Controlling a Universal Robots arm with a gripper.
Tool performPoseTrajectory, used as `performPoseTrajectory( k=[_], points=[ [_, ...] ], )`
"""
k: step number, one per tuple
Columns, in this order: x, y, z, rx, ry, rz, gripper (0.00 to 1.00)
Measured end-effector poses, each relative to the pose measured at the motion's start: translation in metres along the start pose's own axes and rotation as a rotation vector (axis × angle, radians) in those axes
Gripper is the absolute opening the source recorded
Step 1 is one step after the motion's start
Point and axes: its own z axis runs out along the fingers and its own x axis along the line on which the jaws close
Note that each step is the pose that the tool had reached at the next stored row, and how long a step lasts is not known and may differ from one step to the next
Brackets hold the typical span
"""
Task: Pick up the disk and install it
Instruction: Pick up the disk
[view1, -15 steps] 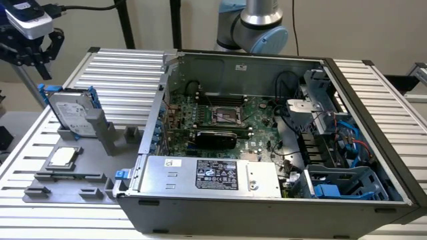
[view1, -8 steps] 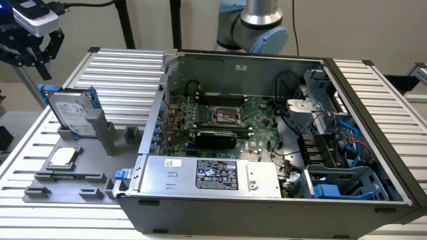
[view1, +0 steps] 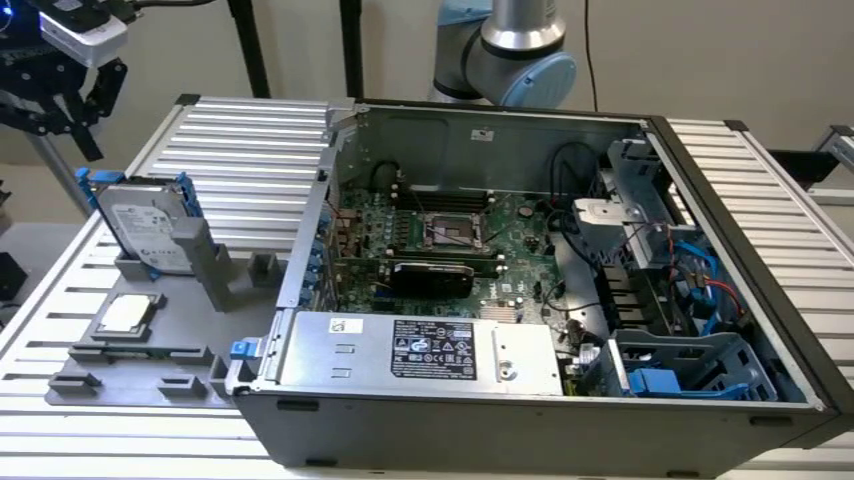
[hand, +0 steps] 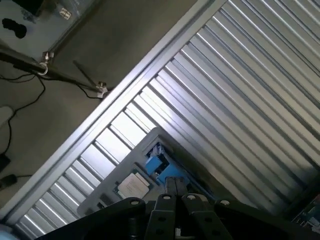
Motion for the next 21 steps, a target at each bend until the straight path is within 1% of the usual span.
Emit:
performPoseTrajectory(
  k=[8,16,18,21],
  points=[
    [0.0000,0.0000,0.0000,0.0014,0.0071,-0.147,0.00],
    [0.0000,0.0000,0.0000,0.0024,0.0126,-0.292,0.00],
    [0.0000,0.0000,0.0001,0.0038,0.0129,-0.328,0.00],
    [0.0000,0.0000,-0.0001,0.0079,0.0121,-0.382,0.00]
  ],
)
